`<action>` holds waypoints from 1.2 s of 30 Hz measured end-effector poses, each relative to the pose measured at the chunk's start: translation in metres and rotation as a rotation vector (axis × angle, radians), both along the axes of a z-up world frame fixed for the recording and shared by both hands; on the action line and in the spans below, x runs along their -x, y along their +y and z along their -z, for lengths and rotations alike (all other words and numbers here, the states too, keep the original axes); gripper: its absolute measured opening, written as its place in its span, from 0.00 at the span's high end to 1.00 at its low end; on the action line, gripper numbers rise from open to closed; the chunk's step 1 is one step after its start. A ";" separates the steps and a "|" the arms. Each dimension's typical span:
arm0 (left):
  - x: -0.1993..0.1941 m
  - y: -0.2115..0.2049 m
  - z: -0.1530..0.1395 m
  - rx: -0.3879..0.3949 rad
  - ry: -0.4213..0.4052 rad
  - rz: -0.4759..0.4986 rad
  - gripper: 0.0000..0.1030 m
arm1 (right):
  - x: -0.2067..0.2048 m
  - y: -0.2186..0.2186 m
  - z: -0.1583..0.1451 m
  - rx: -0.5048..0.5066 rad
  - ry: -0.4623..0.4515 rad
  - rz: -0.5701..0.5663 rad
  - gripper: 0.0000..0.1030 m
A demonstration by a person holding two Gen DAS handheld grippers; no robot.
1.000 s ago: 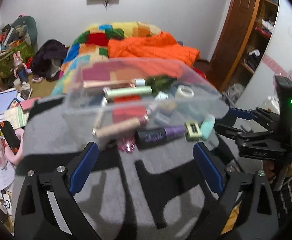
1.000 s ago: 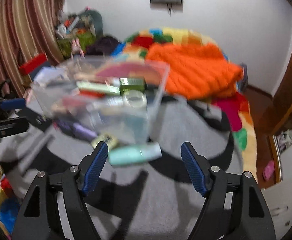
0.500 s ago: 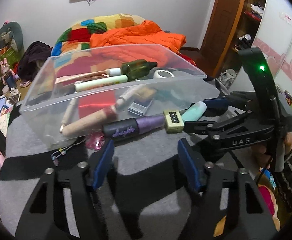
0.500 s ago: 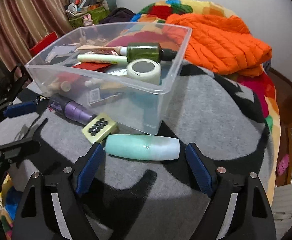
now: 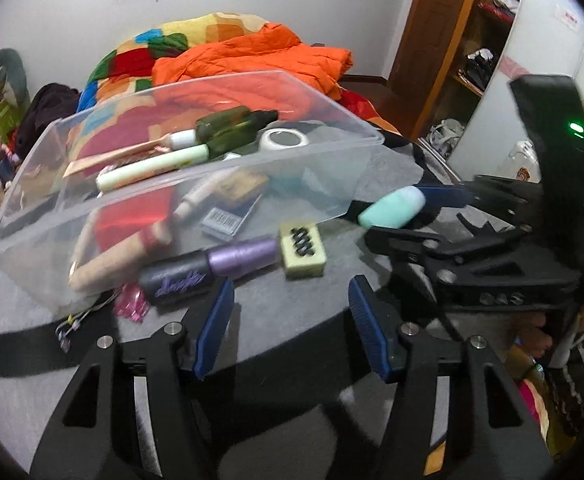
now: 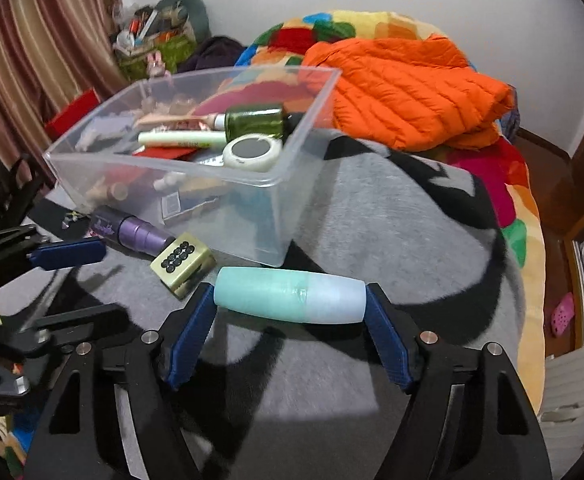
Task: Organize objects
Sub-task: 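Grasp the pale green dotted block with the left gripper while the right grasps the mint bottle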
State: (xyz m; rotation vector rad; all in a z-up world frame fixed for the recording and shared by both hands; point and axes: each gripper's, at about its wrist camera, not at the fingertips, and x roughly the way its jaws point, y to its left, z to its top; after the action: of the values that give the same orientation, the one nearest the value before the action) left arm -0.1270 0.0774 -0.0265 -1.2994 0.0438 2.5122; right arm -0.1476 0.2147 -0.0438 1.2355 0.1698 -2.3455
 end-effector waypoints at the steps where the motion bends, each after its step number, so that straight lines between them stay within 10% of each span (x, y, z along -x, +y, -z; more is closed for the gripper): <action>1: 0.003 0.003 0.000 0.007 0.001 0.000 0.42 | -0.002 0.004 -0.001 0.003 0.007 0.008 0.31; 11: 0.021 0.030 0.006 0.049 0.036 -0.012 0.42 | -0.021 0.041 -0.010 0.086 0.018 0.050 0.31; 21: 0.014 0.041 0.007 0.075 0.034 0.062 0.74 | -0.030 0.042 -0.008 0.109 0.031 0.037 0.31; 36: 0.023 0.049 0.022 0.107 -0.013 0.072 0.77 | -0.032 0.039 -0.011 0.128 0.029 0.047 0.31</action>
State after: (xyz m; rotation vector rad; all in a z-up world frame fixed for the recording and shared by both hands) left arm -0.1501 0.1262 -0.0481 -1.3310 0.2212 2.4706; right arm -0.1153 0.2541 -0.0324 1.1563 -0.0003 -2.3744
